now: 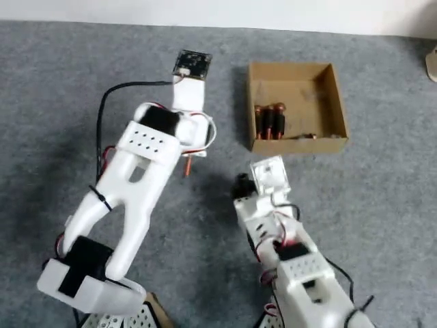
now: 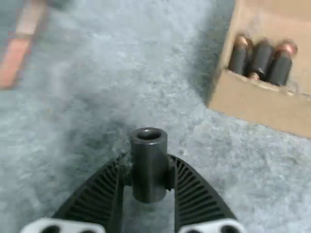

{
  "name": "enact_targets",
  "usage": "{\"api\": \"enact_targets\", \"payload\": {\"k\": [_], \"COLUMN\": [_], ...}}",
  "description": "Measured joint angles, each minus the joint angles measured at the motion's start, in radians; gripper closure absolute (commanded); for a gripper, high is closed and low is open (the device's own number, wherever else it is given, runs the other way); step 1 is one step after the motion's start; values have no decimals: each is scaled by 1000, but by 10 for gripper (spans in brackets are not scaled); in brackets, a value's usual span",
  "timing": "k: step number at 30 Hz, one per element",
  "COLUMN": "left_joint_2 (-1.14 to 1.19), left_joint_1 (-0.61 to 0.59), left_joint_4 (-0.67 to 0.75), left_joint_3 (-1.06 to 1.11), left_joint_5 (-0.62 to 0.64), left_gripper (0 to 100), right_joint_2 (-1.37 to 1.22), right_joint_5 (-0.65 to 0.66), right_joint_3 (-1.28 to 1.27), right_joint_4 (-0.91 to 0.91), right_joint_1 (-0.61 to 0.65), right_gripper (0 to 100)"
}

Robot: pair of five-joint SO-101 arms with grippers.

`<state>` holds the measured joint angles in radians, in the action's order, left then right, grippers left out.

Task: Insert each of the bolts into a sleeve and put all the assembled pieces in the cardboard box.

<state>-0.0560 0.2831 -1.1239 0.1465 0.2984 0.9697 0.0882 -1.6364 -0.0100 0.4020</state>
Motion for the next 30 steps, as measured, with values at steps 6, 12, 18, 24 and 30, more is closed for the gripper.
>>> {"api": "enact_targets", "payload": {"k": [6,12,18,24,30], "left_joint_2": [0,-11,-189,-520,-743], "left_joint_1": [-8,-3,-5,26,81], "left_joint_4": [150,327,493,806,1264], "left_joint_3": [21,117,282,626,1014], "left_joint_5": [126,163,298,316,318], "left_gripper": [996,996,996,996,996], "right_joint_2": [400,683,775,781,781], "right_joint_5": [61,68,68,74,77], "right_joint_3": [-38,-40,-40,-40,-40], "right_joint_4": [97,373,483,485,485], "right_joint_1": [5,5,5,5,5], "right_gripper": [993,993,993,993,993]}}
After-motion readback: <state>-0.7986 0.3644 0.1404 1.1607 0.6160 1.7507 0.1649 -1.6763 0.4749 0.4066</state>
